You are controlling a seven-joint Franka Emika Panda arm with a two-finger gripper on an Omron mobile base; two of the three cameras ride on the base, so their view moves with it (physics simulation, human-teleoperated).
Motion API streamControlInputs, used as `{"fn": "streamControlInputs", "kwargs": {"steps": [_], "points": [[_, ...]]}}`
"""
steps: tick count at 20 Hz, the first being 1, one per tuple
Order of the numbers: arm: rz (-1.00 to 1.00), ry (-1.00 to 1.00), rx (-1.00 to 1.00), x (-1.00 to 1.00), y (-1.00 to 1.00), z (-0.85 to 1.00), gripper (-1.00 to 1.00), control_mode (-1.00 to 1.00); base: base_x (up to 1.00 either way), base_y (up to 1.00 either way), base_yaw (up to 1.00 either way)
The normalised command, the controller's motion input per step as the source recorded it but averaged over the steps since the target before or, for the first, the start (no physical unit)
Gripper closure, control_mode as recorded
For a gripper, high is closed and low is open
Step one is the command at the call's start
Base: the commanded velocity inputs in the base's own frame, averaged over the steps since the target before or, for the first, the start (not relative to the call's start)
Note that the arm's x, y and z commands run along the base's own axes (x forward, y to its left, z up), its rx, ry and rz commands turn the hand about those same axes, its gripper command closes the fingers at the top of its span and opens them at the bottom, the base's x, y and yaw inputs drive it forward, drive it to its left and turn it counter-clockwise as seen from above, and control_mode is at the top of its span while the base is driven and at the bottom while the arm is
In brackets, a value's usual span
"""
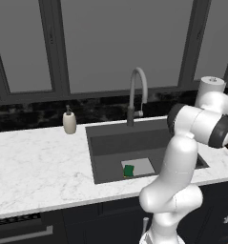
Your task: Pick the pan and sponge and place them into the sink. Then turn on the water.
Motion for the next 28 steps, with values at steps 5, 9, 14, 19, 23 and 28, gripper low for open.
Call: {"fn": "streamControlInputs", "kwargs": {"steps": [5, 9, 14, 19, 23, 28], "points": [[0.00, -0.01, 0.00, 0.20, -0.22, -0.22, -1.00, -1.00, 0.00, 0.00, 0.00], [0.00, -0.01, 0.00, 0.10, -0.27, -0.23, -1.00, -1.00, 0.00, 0.00, 0.00], [0.00, 0.00, 0.00, 0.08, -0.26, -0.19, -1.00, -1.00, 0.00, 0.00, 0.00], [0.00, 0.00, 0.00, 0.11, -0.24, -0.14, -1.00, -1.00, 0.00, 0.00, 0.00], [0.00, 0.00, 0.00, 0.09, -0.17, -0.15, -1.00, -1.00, 0.00, 0.00, 0.00], [0.00, 0.00, 0.00, 0.05, -0.17, -0.11, -1.00, -1.00, 0.00, 0.00, 0.00]]}}
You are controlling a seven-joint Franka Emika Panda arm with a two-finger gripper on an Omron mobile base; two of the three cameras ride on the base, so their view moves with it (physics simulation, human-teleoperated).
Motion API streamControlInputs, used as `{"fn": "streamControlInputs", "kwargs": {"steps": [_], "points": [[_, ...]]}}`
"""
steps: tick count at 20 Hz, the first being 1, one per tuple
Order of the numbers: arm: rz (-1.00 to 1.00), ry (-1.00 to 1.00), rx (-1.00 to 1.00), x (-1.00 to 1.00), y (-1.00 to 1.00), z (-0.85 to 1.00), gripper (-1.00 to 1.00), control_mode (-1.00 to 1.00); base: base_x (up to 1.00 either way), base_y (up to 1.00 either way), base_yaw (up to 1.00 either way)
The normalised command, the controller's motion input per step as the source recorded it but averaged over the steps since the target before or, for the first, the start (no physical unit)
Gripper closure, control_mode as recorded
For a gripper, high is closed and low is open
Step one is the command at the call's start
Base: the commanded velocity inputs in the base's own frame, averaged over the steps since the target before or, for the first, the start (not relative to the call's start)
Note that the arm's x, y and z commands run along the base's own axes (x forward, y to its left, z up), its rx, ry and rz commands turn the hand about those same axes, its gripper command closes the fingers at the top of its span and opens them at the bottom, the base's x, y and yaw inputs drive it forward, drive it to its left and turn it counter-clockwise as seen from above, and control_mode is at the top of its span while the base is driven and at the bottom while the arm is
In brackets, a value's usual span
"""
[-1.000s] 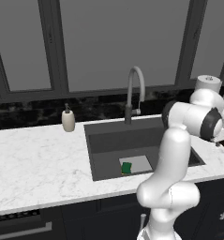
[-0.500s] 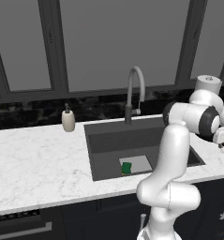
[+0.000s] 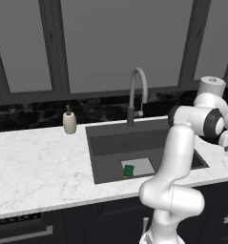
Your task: Pick the pan and sponge and place them into the sink. Then turn on the water.
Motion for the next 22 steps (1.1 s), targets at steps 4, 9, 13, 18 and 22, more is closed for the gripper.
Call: {"fn": "streamControlInputs", "kwargs": {"steps": [4, 9, 13, 18, 22], "points": [[0.00, 0.00, 0.00, 0.06, -0.13, -0.14, -1.00, -1.00, 0.00, 0.00, 0.00], [0.00, 0.00, 0.00, 0.06, -0.03, -0.20, -1.00, -1.00, 0.00, 0.00, 0.00], [0.00, 0.00, 0.00, 0.04, 0.00, -0.21, -1.00, -1.00, 0.00, 0.00, 0.00], [0.00, 0.00, 0.00, 0.00, 0.00, 0.00, 1.00, -1.00, 0.00, 0.00, 0.00], [0.00, 0.00, 0.00, 0.06, 0.00, 0.00, 1.00, -1.00, 0.00, 0.00, 0.00]]}}
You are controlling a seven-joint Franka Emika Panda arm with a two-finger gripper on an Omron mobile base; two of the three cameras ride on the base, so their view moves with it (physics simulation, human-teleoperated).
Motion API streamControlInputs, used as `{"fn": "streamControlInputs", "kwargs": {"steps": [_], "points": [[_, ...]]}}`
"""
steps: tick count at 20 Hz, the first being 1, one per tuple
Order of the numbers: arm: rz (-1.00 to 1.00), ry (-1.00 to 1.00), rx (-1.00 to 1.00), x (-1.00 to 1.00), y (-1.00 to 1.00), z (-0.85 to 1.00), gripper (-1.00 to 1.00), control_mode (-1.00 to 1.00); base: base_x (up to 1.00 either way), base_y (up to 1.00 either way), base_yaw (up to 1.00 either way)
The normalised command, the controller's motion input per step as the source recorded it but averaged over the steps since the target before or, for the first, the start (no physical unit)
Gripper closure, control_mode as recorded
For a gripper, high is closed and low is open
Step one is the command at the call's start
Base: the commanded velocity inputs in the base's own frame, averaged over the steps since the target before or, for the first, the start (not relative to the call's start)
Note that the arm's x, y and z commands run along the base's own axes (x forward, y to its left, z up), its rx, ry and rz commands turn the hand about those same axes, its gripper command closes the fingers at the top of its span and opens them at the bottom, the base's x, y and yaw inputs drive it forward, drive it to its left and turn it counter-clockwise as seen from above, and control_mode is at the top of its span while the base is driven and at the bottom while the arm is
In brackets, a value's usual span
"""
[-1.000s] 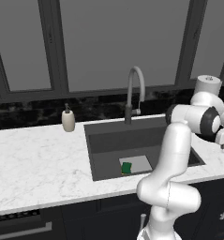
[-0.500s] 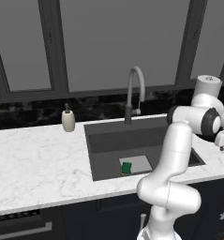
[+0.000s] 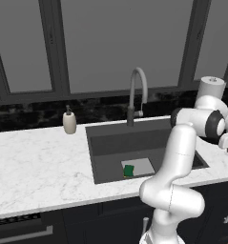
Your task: Pick the pan and sponge and place them into the sink. Then turn on the water.
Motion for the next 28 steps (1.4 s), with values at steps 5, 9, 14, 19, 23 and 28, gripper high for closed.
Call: {"fn": "streamControlInputs", "kwargs": {"steps": [5, 9, 14, 19, 23, 28], "points": [[0.11, -0.01, 0.00, 0.16, 0.13, 0.03, 1.00, -1.00, 0.00, 0.00, 0.00], [0.18, -0.13, 0.00, -0.04, 0.15, 0.35, 1.00, -1.00, 0.00, 0.00, 0.00], [0.17, -0.10, 0.00, -0.19, 0.37, 0.44, 1.00, -1.00, 0.00, 0.00, 0.00], [0.16, -0.10, 0.00, -0.29, 0.43, 0.33, 1.00, -1.00, 0.00, 0.00, 0.00], [0.19, -0.07, 0.05, -0.19, 0.45, 0.38, 1.00, -1.00, 0.00, 0.00, 0.00], [0.19, 0.00, 0.10, -0.02, 0.54, 0.35, 1.00, -1.00, 0.00, 0.00, 0.00]]}}
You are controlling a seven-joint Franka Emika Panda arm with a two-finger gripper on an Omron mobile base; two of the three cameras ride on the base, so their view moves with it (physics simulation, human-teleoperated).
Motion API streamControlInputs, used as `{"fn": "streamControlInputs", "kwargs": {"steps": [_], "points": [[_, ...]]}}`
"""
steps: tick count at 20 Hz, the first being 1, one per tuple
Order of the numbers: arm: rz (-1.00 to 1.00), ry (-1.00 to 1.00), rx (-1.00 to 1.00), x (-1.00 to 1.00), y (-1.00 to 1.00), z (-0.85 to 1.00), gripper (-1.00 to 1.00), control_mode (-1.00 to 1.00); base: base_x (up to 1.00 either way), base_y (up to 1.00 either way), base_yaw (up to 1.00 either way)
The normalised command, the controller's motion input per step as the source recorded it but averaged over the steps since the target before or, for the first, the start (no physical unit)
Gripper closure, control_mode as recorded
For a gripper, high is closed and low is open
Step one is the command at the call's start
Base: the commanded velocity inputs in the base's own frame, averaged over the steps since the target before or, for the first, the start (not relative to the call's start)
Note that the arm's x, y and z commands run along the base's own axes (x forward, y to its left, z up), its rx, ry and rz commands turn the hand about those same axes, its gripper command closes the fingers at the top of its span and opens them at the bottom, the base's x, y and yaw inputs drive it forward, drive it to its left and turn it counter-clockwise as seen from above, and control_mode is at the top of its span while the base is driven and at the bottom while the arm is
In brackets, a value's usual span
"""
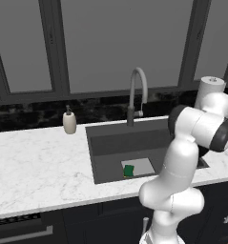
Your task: Pick the pan and sponge and place them into the sink. Then turn on the water.
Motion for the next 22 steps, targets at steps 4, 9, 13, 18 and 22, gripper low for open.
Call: {"fn": "streamControlInputs", "kwargs": {"steps": [4, 9, 13, 18, 22], "points": [[0.16, 0.00, 0.17, 0.00, 0.54, 0.35, 1.00, -1.00, 0.00, 0.00, 0.00], [0.09, 0.00, 0.26, 0.00, 0.38, 0.37, 1.00, -1.00, 0.00, 0.00, 0.00], [0.09, 0.00, 0.30, 0.04, 0.31, 0.24, 1.00, -1.00, 0.00, 0.00, 0.00], [0.12, 0.00, 0.25, 0.01, 0.31, 0.04, 1.00, -1.00, 0.00, 0.00, 0.00], [0.10, -0.08, 0.03, 0.00, 0.54, -0.09, 1.00, -1.00, 0.00, 0.00, 0.00]]}}
